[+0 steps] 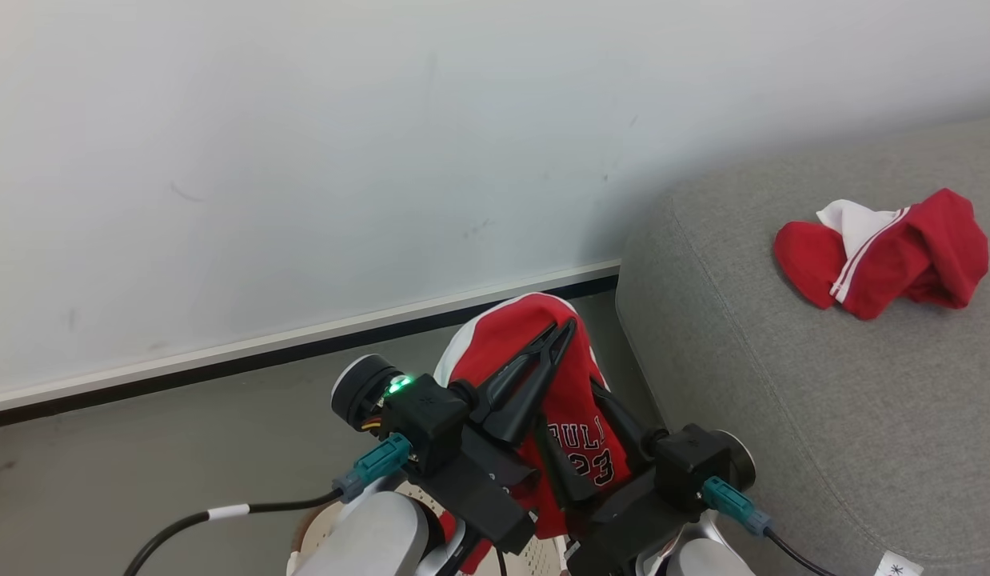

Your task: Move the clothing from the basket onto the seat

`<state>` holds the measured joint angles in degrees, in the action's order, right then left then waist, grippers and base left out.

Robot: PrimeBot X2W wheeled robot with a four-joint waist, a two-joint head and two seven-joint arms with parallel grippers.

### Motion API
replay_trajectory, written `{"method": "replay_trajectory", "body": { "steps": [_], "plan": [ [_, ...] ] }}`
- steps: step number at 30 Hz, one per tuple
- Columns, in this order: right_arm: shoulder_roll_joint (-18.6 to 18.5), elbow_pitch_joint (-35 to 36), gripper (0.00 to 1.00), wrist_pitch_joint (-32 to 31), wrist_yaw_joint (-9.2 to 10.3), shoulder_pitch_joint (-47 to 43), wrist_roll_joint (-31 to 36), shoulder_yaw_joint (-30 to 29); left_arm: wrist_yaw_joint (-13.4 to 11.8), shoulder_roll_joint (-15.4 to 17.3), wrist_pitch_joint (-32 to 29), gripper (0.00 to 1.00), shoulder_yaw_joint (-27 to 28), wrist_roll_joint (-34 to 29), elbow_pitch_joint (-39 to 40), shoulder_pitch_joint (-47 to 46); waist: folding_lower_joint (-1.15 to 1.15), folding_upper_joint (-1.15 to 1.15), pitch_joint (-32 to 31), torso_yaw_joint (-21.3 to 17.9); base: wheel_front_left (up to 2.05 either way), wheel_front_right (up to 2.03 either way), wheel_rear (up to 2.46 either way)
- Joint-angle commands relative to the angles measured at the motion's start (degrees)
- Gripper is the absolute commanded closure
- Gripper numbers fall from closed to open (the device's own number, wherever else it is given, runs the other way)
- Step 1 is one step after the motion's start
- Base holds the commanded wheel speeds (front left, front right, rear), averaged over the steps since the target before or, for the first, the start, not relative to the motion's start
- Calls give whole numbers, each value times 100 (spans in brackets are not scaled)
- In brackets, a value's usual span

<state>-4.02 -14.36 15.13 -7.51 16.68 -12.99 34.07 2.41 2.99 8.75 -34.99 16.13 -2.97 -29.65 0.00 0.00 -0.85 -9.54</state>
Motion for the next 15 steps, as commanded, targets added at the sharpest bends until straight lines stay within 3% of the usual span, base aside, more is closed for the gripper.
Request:
{"method": "replay_trajectory", "body": {
  "steps": [1,2,11,12,13,15],
  "plan": [
    [33,-26,73,7,4,40,8,32,-24,-5,-25,100,-21,63,44,-70,0,0,-23,26,0,0,0],
    [38,-25,100,7,4,43,8,47,-34,13,-32,100,-28,49,33,-71,0,0,-29,34,0,0,0],
    [-13,107,100,7,4,-53,-12,-36,18,173,83,100,-61,88,-225,99,0,0,-49,-17,0,0,0],
    [-21,133,100,7,4,-69,-9,-64,-14,206,116,82,-57,16,-242,99,0,0,-51,-28,0,0,0],
    [-26,161,100,7,4,-80,-8,-105,-51,219,154,0,-61,-14,-259,106,0,0,-50,-36,0,0,0],
    [-41,186,100,7,4,-90,-21,-162,-63,216,192,0,-78,-13,-283,141,0,0,-48,-50,0,0,0]
  ]
}}
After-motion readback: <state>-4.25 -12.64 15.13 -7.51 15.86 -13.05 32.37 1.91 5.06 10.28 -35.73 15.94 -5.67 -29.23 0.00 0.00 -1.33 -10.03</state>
